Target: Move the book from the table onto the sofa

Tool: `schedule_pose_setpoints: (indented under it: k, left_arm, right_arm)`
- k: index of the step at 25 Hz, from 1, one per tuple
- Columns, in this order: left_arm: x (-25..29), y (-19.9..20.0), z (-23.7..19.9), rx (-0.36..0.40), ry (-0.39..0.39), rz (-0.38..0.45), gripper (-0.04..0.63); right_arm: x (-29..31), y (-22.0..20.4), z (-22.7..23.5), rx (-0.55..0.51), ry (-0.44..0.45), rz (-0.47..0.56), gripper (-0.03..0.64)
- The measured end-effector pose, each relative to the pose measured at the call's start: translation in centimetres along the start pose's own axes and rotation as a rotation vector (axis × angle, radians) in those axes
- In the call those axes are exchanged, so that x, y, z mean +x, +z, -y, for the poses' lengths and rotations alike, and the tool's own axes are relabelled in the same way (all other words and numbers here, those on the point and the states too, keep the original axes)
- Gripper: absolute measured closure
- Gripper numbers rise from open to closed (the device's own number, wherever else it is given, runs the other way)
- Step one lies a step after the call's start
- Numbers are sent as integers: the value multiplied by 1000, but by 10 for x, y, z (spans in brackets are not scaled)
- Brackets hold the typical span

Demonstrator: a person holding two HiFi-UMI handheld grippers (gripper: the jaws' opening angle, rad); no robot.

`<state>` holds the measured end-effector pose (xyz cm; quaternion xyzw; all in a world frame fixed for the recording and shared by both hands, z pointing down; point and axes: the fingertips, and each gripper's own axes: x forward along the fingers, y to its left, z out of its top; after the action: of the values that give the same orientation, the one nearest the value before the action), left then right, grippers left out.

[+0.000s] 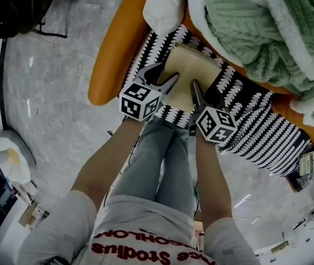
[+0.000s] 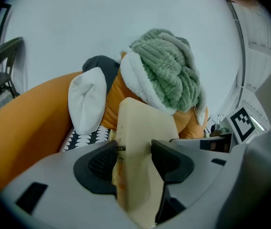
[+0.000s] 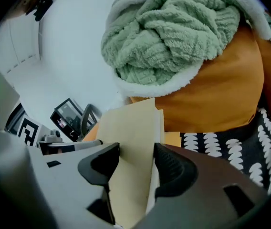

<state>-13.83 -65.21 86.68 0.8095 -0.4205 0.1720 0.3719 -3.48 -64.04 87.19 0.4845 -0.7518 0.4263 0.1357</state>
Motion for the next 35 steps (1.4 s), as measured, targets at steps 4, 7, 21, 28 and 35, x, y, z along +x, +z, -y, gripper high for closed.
schedule_pose_setpoints:
  k: [4,7,21,28,35]
  left_arm:
    - [13,-13,-10,-50,7,-5,370]
    - [22,-22,-16,-84,8,-16,370]
    - [2,-28,-45,-54,152,-36,410]
    - [-74,35,-27,7,78,116,572]
    - [-151,104,18,-19,-9,267,578]
  right_arm:
    - [12,-10,10,13,-3,-11,359]
    - [19,-16,18,16,-14,-23,359]
    - [1,-24,39,-15,-43,-85,366]
    - [-78,48,9,-45,-16,156,585]
    - [-167,122,-56,-134,26,325,591]
